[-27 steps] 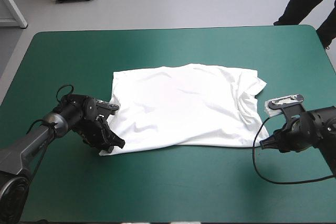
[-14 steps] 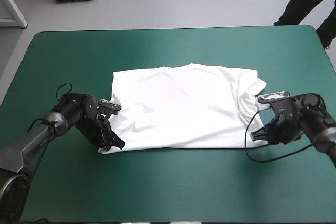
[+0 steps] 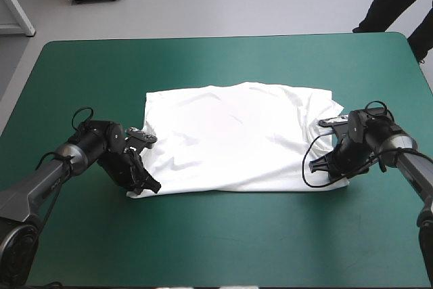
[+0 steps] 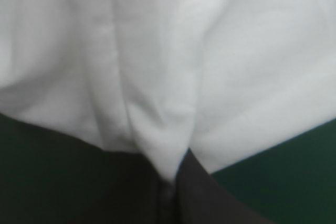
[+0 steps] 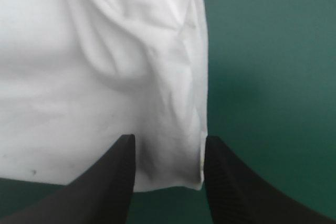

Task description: Fold the cloth

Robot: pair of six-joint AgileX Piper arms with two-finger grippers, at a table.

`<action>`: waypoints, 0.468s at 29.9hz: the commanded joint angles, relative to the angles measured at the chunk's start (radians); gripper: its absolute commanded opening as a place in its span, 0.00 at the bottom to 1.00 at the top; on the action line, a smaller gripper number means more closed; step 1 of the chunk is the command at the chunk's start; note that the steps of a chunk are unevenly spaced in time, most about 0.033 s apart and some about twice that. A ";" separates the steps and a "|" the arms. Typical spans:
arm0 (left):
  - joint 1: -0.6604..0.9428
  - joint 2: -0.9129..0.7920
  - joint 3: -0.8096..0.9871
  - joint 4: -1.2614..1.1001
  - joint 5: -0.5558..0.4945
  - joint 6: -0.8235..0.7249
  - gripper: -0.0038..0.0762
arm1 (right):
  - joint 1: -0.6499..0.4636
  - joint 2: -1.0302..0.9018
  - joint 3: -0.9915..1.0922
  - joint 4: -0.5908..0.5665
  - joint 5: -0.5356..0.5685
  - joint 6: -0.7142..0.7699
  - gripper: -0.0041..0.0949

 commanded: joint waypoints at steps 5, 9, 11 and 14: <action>-0.020 0.033 0.024 -0.138 -0.056 0.005 0.02 | -0.003 0.019 -0.018 -0.014 -0.007 -0.011 0.48; -0.020 0.033 0.024 -0.138 -0.054 0.005 0.02 | -0.003 0.056 -0.016 -0.012 -0.007 -0.015 0.48; -0.020 0.033 0.024 -0.140 -0.054 0.005 0.02 | -0.003 0.078 -0.016 -0.005 -0.005 -0.015 0.47; -0.020 0.033 0.024 -0.140 -0.043 0.005 0.02 | -0.003 0.099 -0.016 0.000 -0.006 -0.015 0.43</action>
